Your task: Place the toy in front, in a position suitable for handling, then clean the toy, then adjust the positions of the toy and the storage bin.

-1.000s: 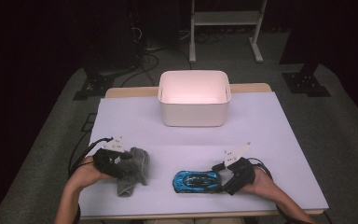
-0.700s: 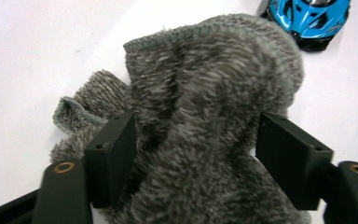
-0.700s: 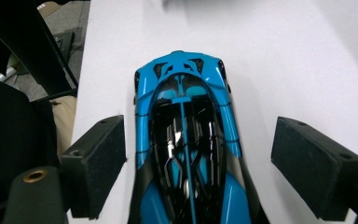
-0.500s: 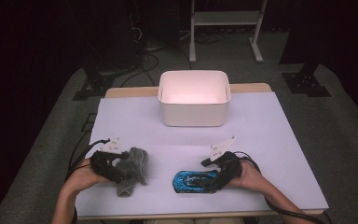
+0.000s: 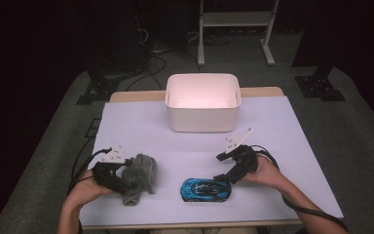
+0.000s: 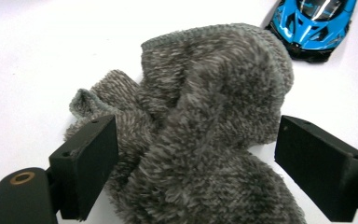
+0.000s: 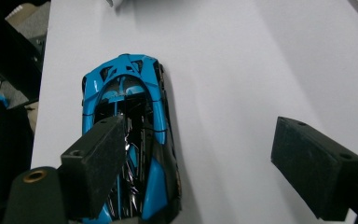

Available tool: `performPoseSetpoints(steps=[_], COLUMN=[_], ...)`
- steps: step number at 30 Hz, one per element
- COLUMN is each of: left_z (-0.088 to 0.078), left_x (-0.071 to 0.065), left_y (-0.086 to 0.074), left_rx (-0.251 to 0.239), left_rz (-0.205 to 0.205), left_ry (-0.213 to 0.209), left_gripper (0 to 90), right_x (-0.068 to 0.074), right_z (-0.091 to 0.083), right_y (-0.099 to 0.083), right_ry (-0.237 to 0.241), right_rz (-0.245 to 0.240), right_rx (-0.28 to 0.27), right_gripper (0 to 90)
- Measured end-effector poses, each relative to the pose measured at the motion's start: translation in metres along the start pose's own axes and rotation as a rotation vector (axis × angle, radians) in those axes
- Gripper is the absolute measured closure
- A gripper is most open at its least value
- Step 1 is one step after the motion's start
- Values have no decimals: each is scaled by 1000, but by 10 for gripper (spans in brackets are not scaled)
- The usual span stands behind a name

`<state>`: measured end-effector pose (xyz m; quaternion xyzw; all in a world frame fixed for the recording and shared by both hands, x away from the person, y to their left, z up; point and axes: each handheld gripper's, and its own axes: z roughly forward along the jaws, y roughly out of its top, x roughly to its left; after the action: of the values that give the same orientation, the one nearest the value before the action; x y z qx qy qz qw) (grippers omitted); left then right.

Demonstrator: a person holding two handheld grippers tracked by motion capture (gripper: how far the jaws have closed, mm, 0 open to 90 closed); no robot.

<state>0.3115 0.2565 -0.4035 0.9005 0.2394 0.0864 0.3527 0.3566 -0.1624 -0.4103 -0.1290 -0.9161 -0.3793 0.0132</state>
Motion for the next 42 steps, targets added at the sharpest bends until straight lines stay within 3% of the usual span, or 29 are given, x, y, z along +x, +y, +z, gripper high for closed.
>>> performPoseSetpoints(steps=[3, 12, 16, 22, 42], left_z=[2, 4, 2, 0, -5], left_x=[0, -1, -1, -1, 0], left_y=[-1, 0, -2, -1, -2], left_rx=[-23, 3, -8, -14, -33], left_rz=[-18, -28, -36, -33, -31], left_ry=[-10, 28, 29, 29, 7], left_gripper=[108, 95, 95, 95, 90], right_x=[-6, -26, -32, -37, -52], right_z=[-8, -34, -44, -56, -53], right_y=[7, 30, 43, 59, 89], right_ry=[-15, -49, -67, -67, -50], right_rz=[-3, -27, -42, -61, -102], right_rx=[11, 29, 40, 12, 39], right_gripper=[156, 146, 148, 149, 149])
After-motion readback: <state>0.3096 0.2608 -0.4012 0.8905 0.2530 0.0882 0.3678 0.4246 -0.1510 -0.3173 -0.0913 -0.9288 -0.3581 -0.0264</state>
